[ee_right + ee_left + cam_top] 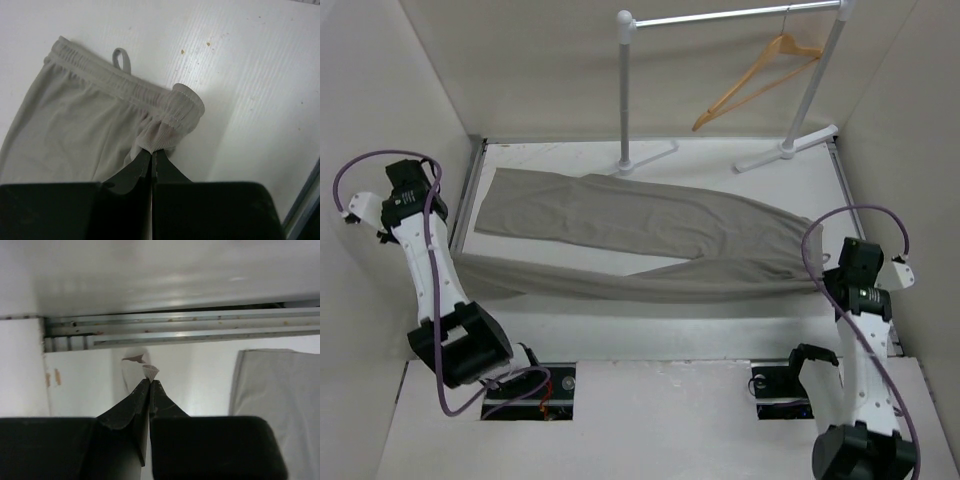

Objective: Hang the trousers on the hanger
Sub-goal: Fold the trousers at the center of the board.

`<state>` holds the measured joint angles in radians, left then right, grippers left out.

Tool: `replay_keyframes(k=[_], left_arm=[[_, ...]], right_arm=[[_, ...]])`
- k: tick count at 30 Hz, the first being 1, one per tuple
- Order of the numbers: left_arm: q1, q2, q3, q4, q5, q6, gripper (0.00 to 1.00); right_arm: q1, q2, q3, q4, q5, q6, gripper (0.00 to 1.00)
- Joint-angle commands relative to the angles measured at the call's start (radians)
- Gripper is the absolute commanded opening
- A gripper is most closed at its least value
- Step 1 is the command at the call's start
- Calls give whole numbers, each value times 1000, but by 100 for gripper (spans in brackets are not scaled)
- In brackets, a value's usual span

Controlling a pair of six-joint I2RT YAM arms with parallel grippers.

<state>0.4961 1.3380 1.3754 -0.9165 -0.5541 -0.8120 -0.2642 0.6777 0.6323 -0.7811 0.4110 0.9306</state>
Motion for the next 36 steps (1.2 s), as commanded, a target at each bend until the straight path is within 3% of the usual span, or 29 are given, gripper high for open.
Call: replay_keyframes(k=[1, 11, 24, 29, 32, 36], left_arm=[[-52, 91, 141, 68, -39, -3, 0], [-159, 429, 470, 102, -69, -6, 0], [-257, 849, 922, 128, -79, -18, 0], [-268, 946, 953, 260, -69, -21, 1], [-268, 983, 944, 327, -50, -32, 7], [-268, 972, 877, 500, 20, -29, 23]], right_arm=[[-20, 139, 105, 181, -18, -32, 1], [-8, 538, 340, 295, -12, -24, 1], [-7, 1020, 733, 304, -69, -29, 1], [-8, 1195, 907, 280, -80, -45, 2], [-4, 1278, 989, 269, -118, -42, 10], [32, 1339, 1061, 307, -167, -35, 39]])
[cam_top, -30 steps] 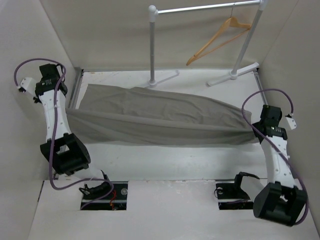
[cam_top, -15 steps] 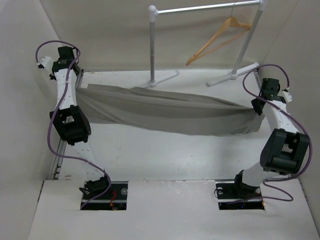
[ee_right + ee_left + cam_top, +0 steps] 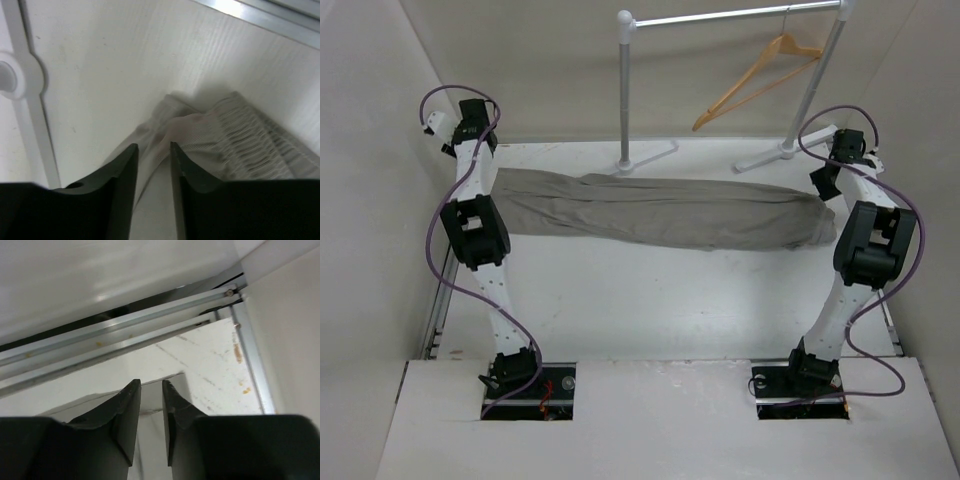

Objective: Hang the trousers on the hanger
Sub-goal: Fold the trousers at the center of the board.

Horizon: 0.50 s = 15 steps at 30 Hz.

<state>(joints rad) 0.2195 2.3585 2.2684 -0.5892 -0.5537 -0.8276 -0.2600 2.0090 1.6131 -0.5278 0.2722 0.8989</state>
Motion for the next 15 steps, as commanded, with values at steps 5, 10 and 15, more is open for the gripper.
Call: replay_keyframes(k=[5, 10, 15], left_arm=[[14, -137, -145, 315, 92, 4, 50], [34, -374, -549, 390, 175, -13, 48], [63, -613, -1048, 506, 270, -168, 45]], right_arm=[[58, -27, 54, 71, -19, -18, 62], [75, -171, -97, 142, -1, -74, 65], [84, -357, -373, 252, -5, -80, 22]])
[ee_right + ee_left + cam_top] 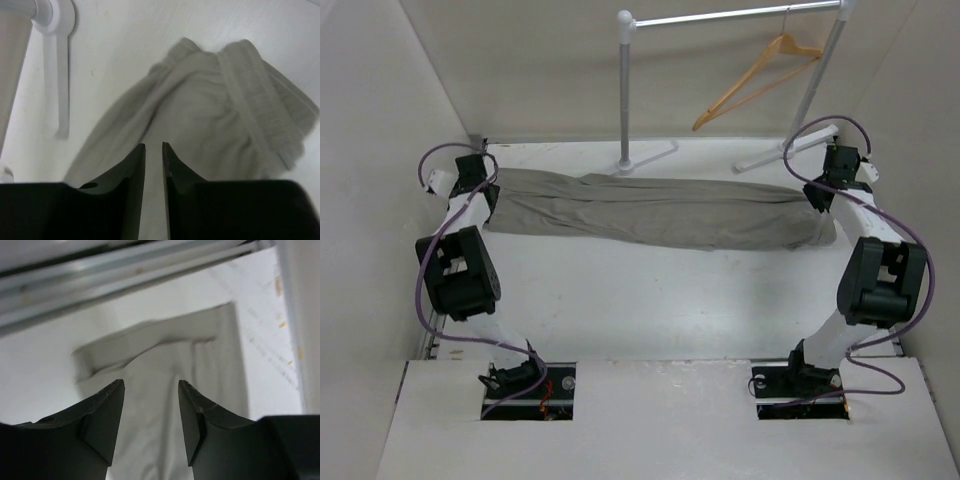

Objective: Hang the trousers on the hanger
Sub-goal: Fold the trousers at the center of the board.

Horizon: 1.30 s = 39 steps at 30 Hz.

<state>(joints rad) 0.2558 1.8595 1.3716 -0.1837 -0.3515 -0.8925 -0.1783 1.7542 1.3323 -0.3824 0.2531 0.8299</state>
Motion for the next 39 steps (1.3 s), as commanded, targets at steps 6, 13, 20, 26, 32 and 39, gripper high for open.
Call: replay_keyframes(k=[6, 13, 20, 26, 32, 39], left_arm=[[108, -166, -400, 171, 196, -201, 55], [129, -27, -382, 273, 249, -224, 59], [107, 76, -327, 312, 258, -261, 41], [110, 89, -286, 309, 266, -255, 12], [113, 110, -221, 291, 261, -246, 3], [110, 145, -177, 286, 276, -233, 0]], right_arm=[[-2, -234, -306, 174, -47, 34, 20], [47, -301, -398, 237, -104, 54, 28], [38, -349, -487, 232, -80, 67, 40], [-111, -349, -525, 175, -57, 103, 57], [-203, -245, -495, 181, -90, 98, 57], [-204, -147, -440, 252, -166, 61, 58]])
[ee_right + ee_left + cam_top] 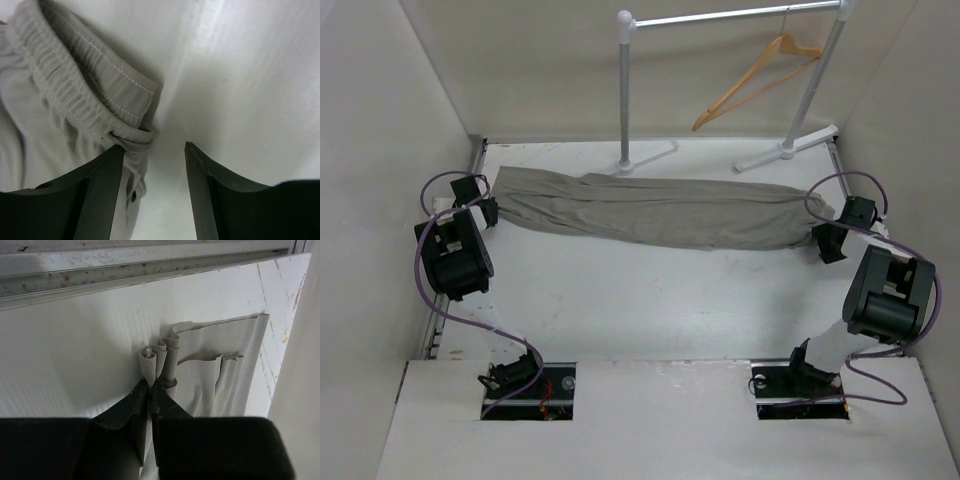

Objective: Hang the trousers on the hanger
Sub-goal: Fold the trousers at the center of the board.

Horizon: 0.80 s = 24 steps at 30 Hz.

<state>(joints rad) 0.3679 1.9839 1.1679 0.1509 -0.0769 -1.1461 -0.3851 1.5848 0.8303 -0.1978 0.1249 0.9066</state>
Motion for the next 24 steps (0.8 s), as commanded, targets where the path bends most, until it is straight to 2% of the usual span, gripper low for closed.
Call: replay_keyframes(k=[1, 3, 8, 10, 14, 24], left_arm=[[-4, 23, 29, -47, 0, 20, 0], [-7, 26, 32, -50, 0, 22, 0], [-4, 6, 21, -85, -15, 35, 0], [10, -20, 0, -96, -24, 52, 0], [48, -88, -42, -151, -61, 104, 0], [104, -316, -195, -261, -161, 204, 0]], right_arm=[[4, 36, 78, 63, -37, -15, 58], [4, 61, 108, 55, -27, -17, 52], [4, 116, 177, -15, -25, -6, 12], [-4, 92, 162, -26, -13, 9, 3], [-22, -35, 77, -51, 68, 17, 1], [-85, -301, -92, -135, 93, 63, 1]])
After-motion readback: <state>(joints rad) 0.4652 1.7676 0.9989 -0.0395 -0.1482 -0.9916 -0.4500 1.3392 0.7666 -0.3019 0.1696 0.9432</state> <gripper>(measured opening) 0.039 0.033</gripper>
